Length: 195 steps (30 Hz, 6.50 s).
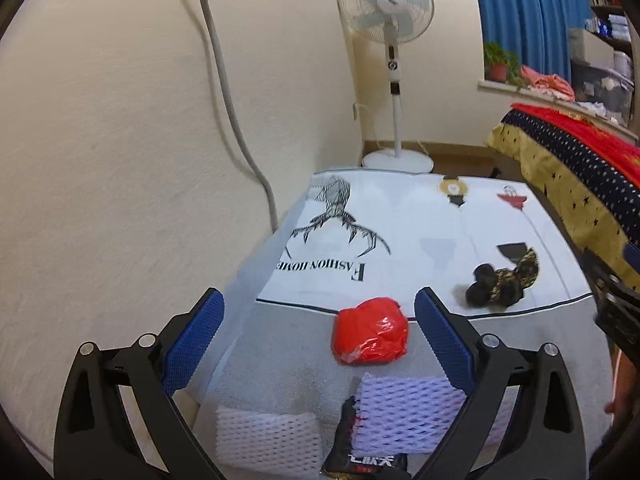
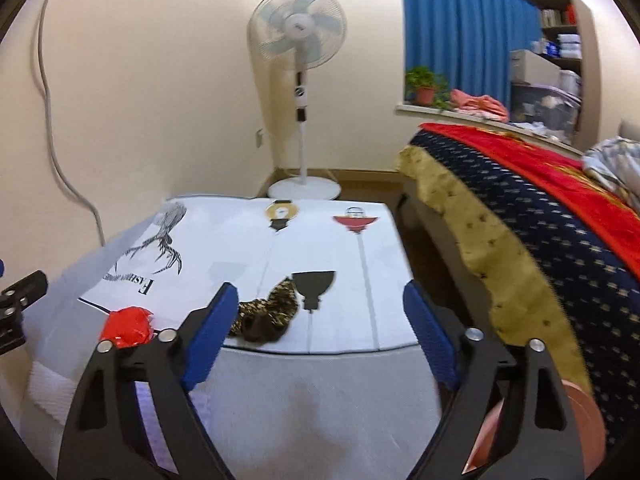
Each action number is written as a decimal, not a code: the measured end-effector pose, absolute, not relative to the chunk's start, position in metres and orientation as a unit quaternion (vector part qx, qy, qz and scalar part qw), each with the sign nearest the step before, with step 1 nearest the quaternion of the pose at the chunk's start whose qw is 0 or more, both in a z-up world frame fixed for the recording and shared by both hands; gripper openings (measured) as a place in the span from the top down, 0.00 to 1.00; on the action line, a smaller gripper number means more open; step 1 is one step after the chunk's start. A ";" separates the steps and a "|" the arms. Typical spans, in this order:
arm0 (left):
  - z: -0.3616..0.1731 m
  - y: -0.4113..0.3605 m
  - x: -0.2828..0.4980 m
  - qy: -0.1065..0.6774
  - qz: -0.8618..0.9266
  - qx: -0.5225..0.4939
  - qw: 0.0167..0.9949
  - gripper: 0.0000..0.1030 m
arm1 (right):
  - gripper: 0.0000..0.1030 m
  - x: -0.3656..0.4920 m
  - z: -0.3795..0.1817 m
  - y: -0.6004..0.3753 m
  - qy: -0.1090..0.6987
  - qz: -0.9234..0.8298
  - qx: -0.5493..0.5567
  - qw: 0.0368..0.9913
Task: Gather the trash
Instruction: 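Close the right tool on the black and camouflage cloth, then close the left tool on the red plastic bag while the right tool holds the cloth, then carry the red bag and the cloth over the pink bin with both tools, then open both tools to drop the red bag and cloth into the bin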
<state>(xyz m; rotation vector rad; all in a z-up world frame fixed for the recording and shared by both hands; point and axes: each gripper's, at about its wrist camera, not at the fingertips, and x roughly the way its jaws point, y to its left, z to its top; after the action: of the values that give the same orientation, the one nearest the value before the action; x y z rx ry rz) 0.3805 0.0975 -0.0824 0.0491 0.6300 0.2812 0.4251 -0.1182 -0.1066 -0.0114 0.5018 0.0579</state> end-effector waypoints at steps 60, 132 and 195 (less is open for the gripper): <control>-0.153 0.109 0.427 0.314 0.050 -0.024 0.948 0.10 | 0.98 0.313 -0.029 -0.191 0.281 0.025 -0.014 0.959; 0.010 -0.086 0.079 0.287 -0.265 -0.017 0.920 0.38 | 0.98 -0.026 0.044 -0.281 0.227 -0.041 0.045 0.972; -0.108 -0.244 0.317 0.378 -0.285 0.006 0.881 0.36 | 0.48 0.232 -0.069 -0.400 0.351 -0.119 0.090 0.925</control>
<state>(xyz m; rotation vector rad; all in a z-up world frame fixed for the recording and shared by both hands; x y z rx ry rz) 0.3165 -0.2439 -0.1075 0.0129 0.7885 -0.5941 0.2316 -0.4003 -0.0692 0.1856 0.7194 -0.2438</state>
